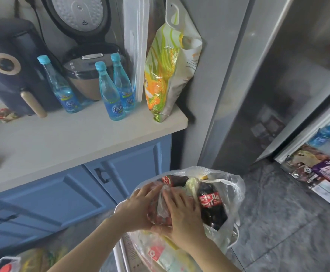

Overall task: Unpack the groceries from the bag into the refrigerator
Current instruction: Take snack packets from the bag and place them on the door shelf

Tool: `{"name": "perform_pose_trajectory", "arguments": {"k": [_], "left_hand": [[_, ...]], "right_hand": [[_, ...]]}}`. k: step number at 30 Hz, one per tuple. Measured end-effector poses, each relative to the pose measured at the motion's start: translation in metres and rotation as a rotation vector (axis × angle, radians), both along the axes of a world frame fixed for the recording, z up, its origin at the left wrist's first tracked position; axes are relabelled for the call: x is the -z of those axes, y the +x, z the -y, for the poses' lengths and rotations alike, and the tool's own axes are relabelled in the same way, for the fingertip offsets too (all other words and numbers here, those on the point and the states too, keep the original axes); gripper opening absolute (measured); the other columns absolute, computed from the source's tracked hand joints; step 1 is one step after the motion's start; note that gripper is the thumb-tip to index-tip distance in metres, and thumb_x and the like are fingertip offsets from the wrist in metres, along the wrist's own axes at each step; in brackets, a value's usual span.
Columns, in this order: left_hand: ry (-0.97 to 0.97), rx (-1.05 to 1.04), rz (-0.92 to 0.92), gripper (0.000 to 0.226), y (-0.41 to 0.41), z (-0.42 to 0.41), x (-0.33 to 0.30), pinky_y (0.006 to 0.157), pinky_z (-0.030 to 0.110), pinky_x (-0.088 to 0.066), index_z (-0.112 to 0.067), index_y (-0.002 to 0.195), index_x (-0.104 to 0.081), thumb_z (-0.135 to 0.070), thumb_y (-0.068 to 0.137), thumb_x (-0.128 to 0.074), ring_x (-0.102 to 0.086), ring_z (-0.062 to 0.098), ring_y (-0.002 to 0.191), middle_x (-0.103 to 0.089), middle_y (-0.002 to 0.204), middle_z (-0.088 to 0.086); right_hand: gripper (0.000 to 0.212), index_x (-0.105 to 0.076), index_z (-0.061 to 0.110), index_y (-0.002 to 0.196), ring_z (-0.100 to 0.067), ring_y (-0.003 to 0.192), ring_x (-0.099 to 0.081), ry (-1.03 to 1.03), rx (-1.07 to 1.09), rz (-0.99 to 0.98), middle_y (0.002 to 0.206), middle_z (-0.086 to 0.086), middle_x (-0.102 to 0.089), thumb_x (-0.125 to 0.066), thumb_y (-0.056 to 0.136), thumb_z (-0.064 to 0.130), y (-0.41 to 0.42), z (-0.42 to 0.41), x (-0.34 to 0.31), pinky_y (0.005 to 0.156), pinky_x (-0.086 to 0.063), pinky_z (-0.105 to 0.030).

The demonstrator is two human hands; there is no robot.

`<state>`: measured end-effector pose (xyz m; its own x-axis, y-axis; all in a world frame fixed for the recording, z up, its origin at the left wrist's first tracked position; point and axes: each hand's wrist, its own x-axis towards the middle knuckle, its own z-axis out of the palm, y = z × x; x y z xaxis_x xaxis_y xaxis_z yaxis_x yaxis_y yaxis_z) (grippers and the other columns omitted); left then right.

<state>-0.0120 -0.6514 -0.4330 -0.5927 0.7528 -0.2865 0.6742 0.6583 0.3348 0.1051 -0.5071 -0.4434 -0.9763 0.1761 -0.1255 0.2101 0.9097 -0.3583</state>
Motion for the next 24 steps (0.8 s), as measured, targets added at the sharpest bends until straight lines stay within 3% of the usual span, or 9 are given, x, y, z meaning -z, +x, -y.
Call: {"name": "perform_pose_trajectory", "arguments": {"k": [3, 5, 9, 11, 14, 18, 20, 22, 24], "left_hand": [[0.094, -0.045, -0.004, 0.110, 0.005, 0.004, 0.007, 0.099, 0.041, -0.047, -0.052, 0.144, -0.007, -0.082, 0.050, -0.056, -0.031, 0.016, 0.134, -0.022, 0.148, -0.017], [0.227, -0.083, 0.010, 0.101, 0.008, 0.004, 0.008, 0.097, 0.038, -0.049, -0.047, 0.144, -0.024, -0.070, 0.055, -0.065, -0.036, 0.014, 0.130, -0.033, 0.143, -0.014], [0.430, -0.058, -0.072, 0.099, 0.020, 0.002, -0.006, 0.091, 0.024, -0.041, -0.033, 0.138, -0.045, -0.073, 0.050, -0.069, -0.037, -0.004, 0.117, -0.044, 0.135, -0.014], [0.436, -0.015, -0.077, 0.102, 0.029, 0.003, -0.013, 0.096, 0.027, -0.032, -0.035, 0.138, -0.044, -0.075, 0.049, -0.070, -0.040, -0.001, 0.116, -0.046, 0.135, -0.010], [0.372, 0.028, 0.031, 0.101, 0.037, 0.002, -0.018, 0.105, 0.031, -0.031, -0.039, 0.142, -0.035, -0.064, 0.054, -0.077, -0.041, 0.007, 0.123, -0.040, 0.137, -0.011], [0.144, 0.049, 0.027, 0.119, 0.033, -0.010, -0.023, 0.115, 0.035, -0.017, -0.046, 0.147, -0.007, -0.060, 0.053, -0.080, -0.014, 0.009, 0.136, -0.012, 0.149, -0.015], [0.107, 0.061, 0.129, 0.128, 0.027, -0.015, -0.021, 0.115, 0.040, -0.017, -0.050, 0.145, 0.004, -0.056, 0.052, -0.083, -0.004, 0.010, 0.141, 0.009, 0.153, -0.019], [0.081, 0.067, 0.267, 0.131, 0.021, -0.017, -0.018, 0.113, 0.040, -0.030, -0.054, 0.143, 0.008, -0.050, 0.052, -0.086, -0.016, 0.011, 0.141, 0.014, 0.152, -0.026], [0.093, 0.064, 0.327, 0.129, 0.018, -0.017, -0.016, 0.108, 0.030, -0.036, -0.054, 0.144, 0.001, -0.046, 0.052, -0.088, -0.030, 0.009, 0.135, 0.005, 0.149, -0.030]], "right_hand": [[0.103, 0.000, 0.038, 0.150, -0.023, 0.145, -0.015, -0.026, 0.019, -0.023, 0.158, 0.014, -0.009, -0.024, 0.064, 0.089, 0.002, 0.002, -0.003, 0.105, -0.031, -0.054], [0.094, -0.009, 0.040, 0.149, -0.020, 0.143, -0.019, -0.095, 0.033, -0.049, 0.156, 0.017, -0.017, -0.035, 0.069, 0.082, 0.002, 0.002, -0.004, 0.104, -0.036, -0.049], [0.085, -0.038, 0.029, 0.141, -0.012, 0.123, -0.042, -0.337, 0.044, -0.302, 0.137, 0.015, -0.047, -0.061, 0.066, 0.064, 0.007, -0.002, -0.011, 0.100, -0.042, -0.039], [0.089, -0.041, 0.026, 0.140, -0.008, 0.121, -0.044, -0.420, 0.036, -0.417, 0.133, 0.017, -0.050, -0.071, 0.062, 0.057, 0.017, -0.006, -0.022, 0.102, -0.039, -0.030], [0.097, -0.040, 0.023, 0.142, -0.009, 0.128, -0.042, -0.426, 0.020, -0.496, 0.141, 0.017, -0.043, -0.081, 0.059, 0.052, 0.042, -0.021, -0.020, 0.106, -0.034, -0.024], [0.115, -0.012, 0.043, 0.146, -0.011, 0.135, -0.029, -0.329, 0.018, -0.299, 0.151, 0.016, -0.018, -0.075, 0.052, 0.065, 0.063, -0.039, -0.009, 0.109, -0.033, -0.034], [0.117, -0.004, 0.048, 0.143, -0.012, 0.132, -0.026, -0.199, 0.008, -0.209, 0.152, 0.018, -0.008, -0.069, 0.049, 0.073, 0.063, -0.041, -0.011, 0.108, -0.035, -0.037], [0.119, 0.001, 0.050, 0.143, -0.013, 0.135, -0.019, -0.153, 0.003, -0.179, 0.155, 0.016, -0.001, -0.064, 0.048, 0.078, 0.062, -0.040, -0.013, 0.107, -0.031, -0.037], [0.117, -0.006, 0.046, 0.146, -0.014, 0.141, -0.012, -0.198, -0.005, -0.169, 0.156, 0.014, 0.000, -0.062, 0.049, 0.077, 0.061, -0.035, -0.009, 0.110, -0.027, -0.035]]}}
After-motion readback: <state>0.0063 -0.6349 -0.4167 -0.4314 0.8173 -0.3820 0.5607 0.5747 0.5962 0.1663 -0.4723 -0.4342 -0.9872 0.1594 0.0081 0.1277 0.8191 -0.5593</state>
